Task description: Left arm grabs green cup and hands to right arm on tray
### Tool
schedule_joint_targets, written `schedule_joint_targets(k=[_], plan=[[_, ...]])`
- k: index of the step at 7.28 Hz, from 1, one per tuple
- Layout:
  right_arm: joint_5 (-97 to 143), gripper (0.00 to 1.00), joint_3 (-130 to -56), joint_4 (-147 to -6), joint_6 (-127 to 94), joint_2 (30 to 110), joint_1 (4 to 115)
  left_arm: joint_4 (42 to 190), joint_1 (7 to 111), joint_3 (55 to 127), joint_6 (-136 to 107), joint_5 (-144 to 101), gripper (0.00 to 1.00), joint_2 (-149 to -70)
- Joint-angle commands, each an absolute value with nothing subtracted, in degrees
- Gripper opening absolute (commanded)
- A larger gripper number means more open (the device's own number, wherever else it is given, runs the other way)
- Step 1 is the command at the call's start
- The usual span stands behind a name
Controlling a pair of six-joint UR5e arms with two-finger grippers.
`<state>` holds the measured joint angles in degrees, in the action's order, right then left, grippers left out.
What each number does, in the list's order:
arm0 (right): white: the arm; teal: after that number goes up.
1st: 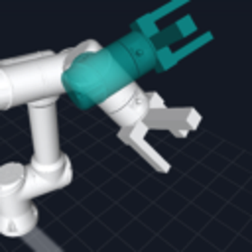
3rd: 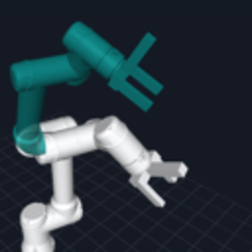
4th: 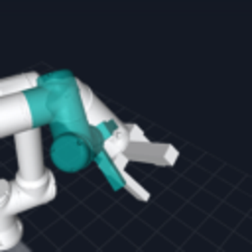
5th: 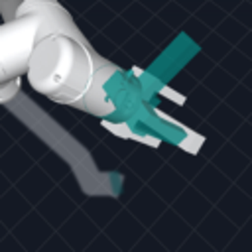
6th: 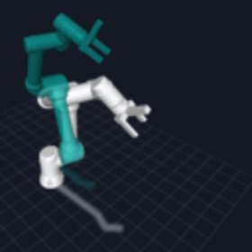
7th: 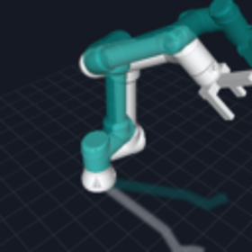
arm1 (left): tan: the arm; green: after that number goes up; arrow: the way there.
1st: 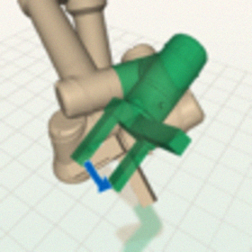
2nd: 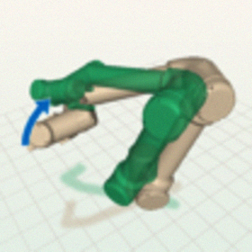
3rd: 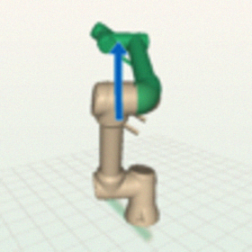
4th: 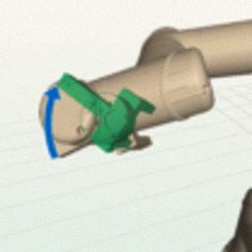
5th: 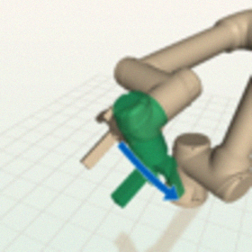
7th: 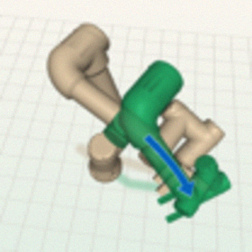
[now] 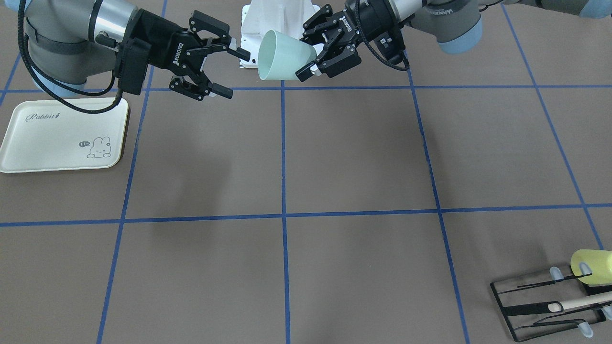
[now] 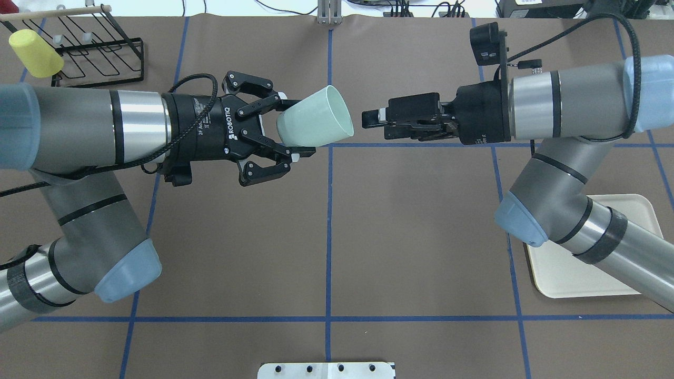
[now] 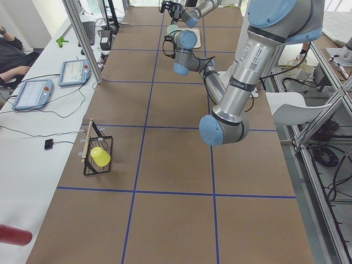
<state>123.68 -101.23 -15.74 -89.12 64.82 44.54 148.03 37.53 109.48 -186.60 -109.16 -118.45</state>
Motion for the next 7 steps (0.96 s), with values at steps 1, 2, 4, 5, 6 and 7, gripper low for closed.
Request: schedule_joint_targets(k=[1, 2, 4, 5, 6, 7], plan=[[123.31, 0.89, -101.16, -15.82, -89.12, 64.43, 44.47, 148.1, 37.53, 109.42, -186.5, -109.16, 0.16, -118.39], [123.31, 0.89, -101.16, -15.91, -89.38, 64.25, 44.39, 148.1, 37.53, 109.34, -186.5, -109.16, 0.16, -118.39], [123.14, 0.88, -100.9, -16.17, -89.47, 63.73, 44.12, 148.1, 37.53, 109.42, -186.59, -109.25, 0.16, -118.48], [122.35, 0.88, -100.29, -16.26, -89.47, 63.11, 43.86, 148.36, 37.53, 109.51, -186.59, -109.16, 0.16, -118.56], [121.91, 0.88, -99.76, -16.26, -89.47, 62.58, 43.42, 148.45, 37.53, 109.6, -186.59, -109.16, 0.16, -118.56], [121.82, 0.88, -99.58, -16.26, -89.47, 62.4, 43.16, 148.45, 37.53, 109.6, -186.59, -109.16, 0.16, -118.56]])
